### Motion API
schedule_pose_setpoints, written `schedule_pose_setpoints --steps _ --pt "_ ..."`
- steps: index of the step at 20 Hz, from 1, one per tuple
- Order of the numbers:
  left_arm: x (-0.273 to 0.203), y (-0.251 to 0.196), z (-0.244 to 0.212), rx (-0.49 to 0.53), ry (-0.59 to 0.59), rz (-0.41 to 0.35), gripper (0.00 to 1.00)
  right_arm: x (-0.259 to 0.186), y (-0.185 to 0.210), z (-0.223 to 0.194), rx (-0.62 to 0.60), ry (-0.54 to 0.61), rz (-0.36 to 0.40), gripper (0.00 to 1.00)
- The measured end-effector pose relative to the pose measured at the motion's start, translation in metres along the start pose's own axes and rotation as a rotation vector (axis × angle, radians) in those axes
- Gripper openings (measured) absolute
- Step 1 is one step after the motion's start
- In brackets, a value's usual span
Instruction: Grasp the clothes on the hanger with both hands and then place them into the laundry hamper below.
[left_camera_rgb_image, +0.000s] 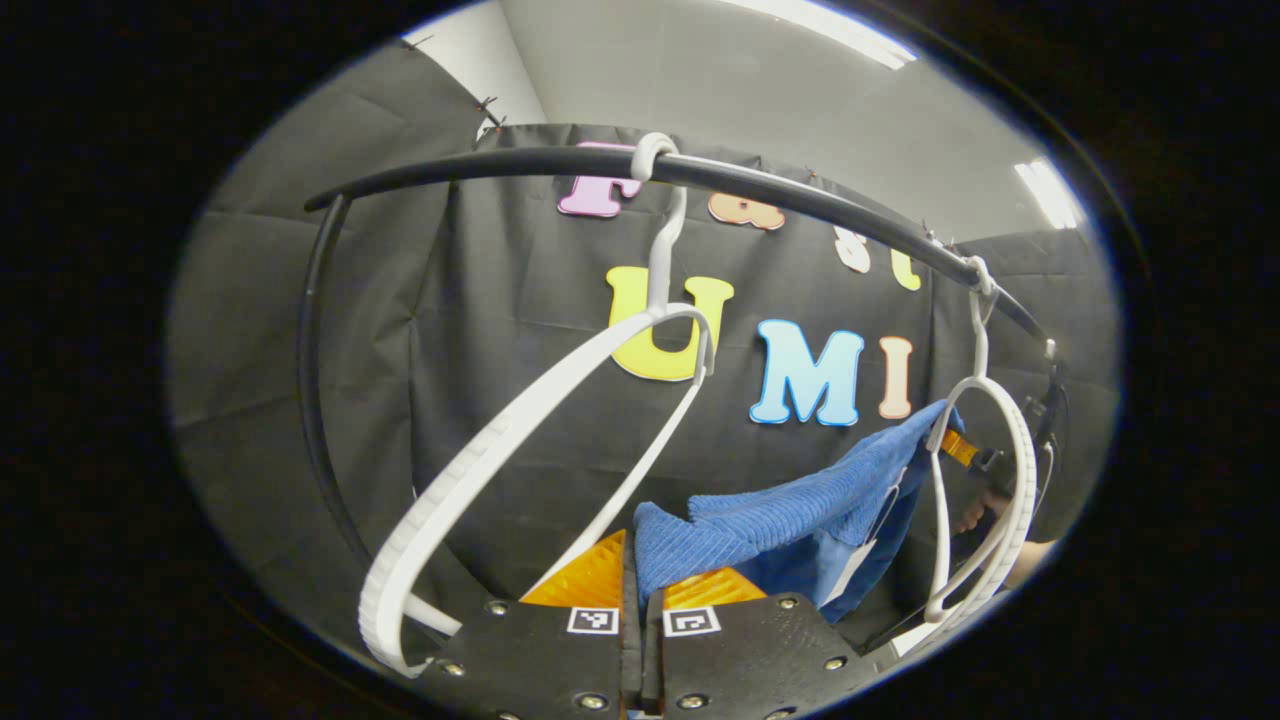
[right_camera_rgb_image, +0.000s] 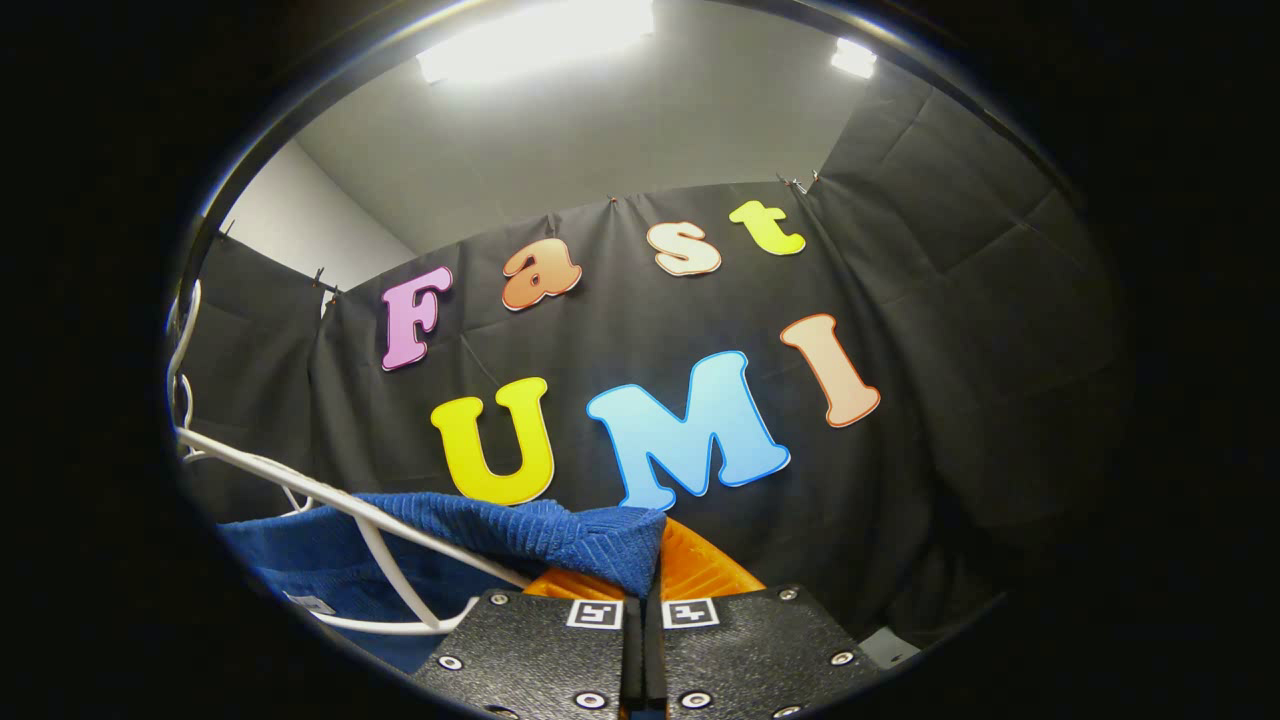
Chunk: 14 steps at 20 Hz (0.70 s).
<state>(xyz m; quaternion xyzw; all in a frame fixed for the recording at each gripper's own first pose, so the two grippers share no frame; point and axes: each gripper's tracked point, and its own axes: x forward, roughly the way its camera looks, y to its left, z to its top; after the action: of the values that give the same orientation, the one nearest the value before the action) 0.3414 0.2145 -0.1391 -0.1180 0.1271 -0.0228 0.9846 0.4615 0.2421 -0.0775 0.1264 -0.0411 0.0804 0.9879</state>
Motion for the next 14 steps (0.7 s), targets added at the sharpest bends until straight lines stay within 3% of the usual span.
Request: schedule_pose_setpoints --steps 7,14 --pt "-0.002 0.002 -0.033 -0.152 0.044 -0.055 0.01 -0.031 -0.007 -0.028 -0.107 0.049 -0.003 0.0" --pt "-0.029 0.002 -0.066 -0.092 0.009 -0.012 0.01 -0.05 -0.009 -0.036 -0.106 0.07 0.016 0.0"
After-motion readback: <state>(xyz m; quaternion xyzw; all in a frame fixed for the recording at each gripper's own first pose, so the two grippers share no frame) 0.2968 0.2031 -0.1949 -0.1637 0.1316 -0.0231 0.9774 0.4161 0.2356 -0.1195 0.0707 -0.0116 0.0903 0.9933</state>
